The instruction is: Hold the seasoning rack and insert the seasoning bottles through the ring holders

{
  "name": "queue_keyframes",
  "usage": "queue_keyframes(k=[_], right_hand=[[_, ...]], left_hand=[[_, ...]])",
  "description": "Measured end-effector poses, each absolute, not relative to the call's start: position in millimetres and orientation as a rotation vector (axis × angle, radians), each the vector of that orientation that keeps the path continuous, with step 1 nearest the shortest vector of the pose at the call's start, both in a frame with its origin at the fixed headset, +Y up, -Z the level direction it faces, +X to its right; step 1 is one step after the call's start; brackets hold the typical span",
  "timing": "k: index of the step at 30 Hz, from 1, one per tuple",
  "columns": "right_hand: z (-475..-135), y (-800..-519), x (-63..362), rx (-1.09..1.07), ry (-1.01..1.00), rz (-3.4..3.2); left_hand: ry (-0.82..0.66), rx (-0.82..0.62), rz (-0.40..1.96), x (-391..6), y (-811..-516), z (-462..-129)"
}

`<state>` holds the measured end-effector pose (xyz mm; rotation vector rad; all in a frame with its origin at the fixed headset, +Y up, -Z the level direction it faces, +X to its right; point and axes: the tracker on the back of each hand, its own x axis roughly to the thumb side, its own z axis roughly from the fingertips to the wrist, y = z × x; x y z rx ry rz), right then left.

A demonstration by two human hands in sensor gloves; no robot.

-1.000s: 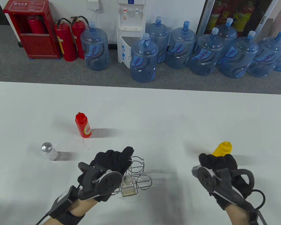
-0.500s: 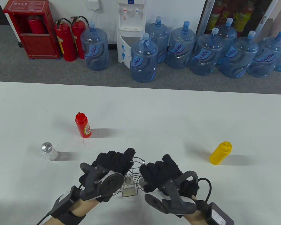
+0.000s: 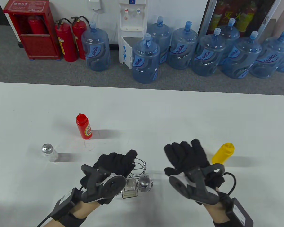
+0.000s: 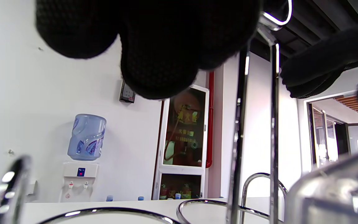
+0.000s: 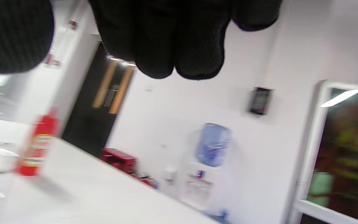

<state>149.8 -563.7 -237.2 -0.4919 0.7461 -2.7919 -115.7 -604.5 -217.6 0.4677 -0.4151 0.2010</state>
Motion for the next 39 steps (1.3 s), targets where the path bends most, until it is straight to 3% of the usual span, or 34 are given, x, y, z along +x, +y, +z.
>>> queue_keyframes(k=[5, 9, 17, 27, 32, 39], right_hand=[[-272, -568, 219, -0.087, 0.669, -2.947], [-299, -598, 269, 0.256, 0.518, -3.010], [-315, -643, 308, 0.485, 0.362, -3.088], [-316, -649, 307, 0.431, 0.409, -3.151], [-309, -615, 289, 0.288, 0.549, -3.188], [-276, -549, 222, -0.144, 0.868, -3.140]], left_hand=[[-0.416, 0.471, 0.207, -117, -604, -217], [-0.420, 0.467, 0.200, -115, -604, -217], [-0.416, 0.469, 0.206, -117, -604, -218], [-0.413, 0.463, 0.192, -116, -607, -219], [-0.415, 0.461, 0.194, -116, -607, -219], [-0.417, 0.470, 0.201, -116, -606, -218]])
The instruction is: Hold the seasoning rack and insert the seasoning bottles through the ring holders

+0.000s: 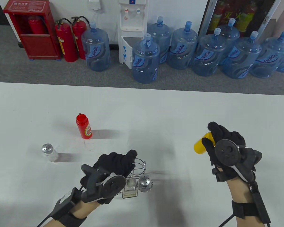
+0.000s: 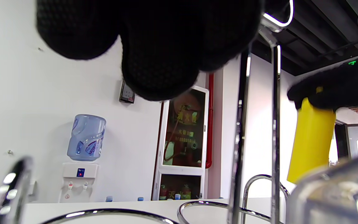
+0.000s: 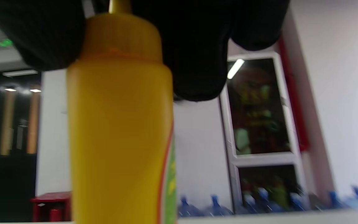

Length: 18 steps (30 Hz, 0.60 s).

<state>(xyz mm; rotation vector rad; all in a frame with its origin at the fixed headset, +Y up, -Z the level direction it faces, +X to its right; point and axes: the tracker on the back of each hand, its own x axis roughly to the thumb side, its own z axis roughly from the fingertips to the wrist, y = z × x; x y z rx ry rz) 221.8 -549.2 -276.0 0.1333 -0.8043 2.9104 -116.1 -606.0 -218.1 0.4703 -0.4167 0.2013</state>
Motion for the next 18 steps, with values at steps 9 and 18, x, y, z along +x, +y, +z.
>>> queue_keyframes(k=[9, 18], right_hand=[[-236, -511, 132, 0.575, -0.957, 2.802], [-223, -519, 79, 0.815, -0.870, 2.806]], left_hand=[[-0.416, 0.484, 0.202, -117, -605, -218], [-0.421, 0.486, 0.202, -115, -606, -217]])
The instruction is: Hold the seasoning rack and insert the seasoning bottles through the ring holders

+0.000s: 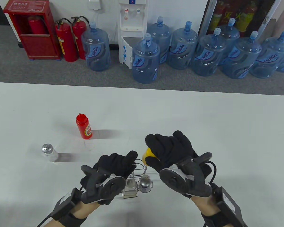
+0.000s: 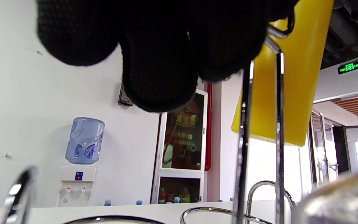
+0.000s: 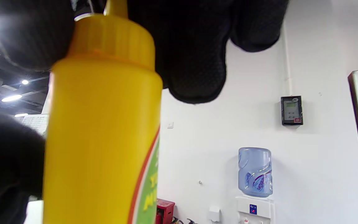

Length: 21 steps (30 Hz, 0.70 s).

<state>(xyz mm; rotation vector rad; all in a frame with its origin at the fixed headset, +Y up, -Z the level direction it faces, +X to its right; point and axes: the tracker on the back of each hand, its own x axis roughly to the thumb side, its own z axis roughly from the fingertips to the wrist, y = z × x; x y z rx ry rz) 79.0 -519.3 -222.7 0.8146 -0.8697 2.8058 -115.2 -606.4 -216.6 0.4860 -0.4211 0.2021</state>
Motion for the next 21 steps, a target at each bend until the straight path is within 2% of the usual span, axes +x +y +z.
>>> queue_keyframes(k=[12, 21], right_hand=[[-231, -543, 59, 0.888, -0.751, 2.764], [-238, -542, 67, 0.806, -0.747, 2.673]], left_hand=[[-0.421, 0.487, 0.199, -114, -609, -217], [-0.411, 0.487, 0.215, -116, -609, -218]])
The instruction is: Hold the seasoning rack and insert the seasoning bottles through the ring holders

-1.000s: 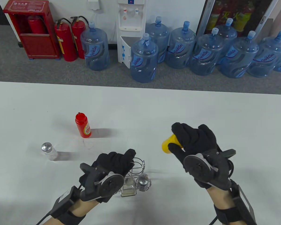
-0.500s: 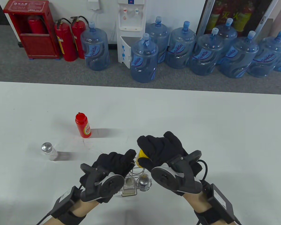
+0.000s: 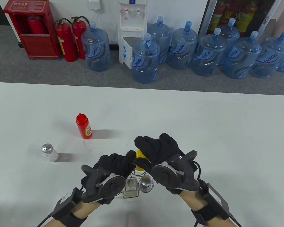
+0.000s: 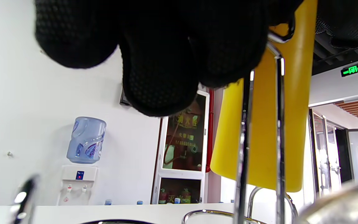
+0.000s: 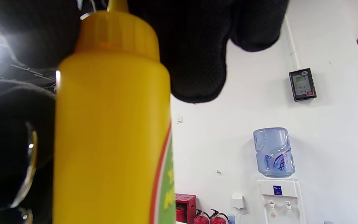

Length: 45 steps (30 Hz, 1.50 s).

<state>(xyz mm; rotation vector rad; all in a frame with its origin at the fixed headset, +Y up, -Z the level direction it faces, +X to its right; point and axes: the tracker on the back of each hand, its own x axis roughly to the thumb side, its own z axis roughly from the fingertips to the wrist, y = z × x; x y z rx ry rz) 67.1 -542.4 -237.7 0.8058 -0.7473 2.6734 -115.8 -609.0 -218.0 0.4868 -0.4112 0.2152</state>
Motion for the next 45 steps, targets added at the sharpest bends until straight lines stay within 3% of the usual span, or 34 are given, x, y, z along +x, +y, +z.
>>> queue_keyframes(k=[12, 22, 30, 35, 41, 45], right_hand=[[-244, -551, 69, 0.776, -0.665, 2.654], [-257, -584, 64, 0.860, -0.402, 2.643], [-255, -604, 74, 0.860, -0.308, 2.593], [-245, -626, 72, 0.800, -0.425, 2.619], [-237, -630, 73, 0.704, -0.539, 2.509], [-235, -638, 76, 0.661, -0.476, 2.395]], left_hand=[[-0.412, 0.485, 0.216, -115, -609, -217], [-0.403, 0.471, 0.253, -117, -610, -218], [-0.393, 0.484, 0.252, -116, -613, -218], [-0.375, 0.504, 0.285, -116, -612, -217], [-0.389, 0.552, 0.295, -112, -611, -209], [-0.412, 0.585, 0.293, -108, -611, -202]])
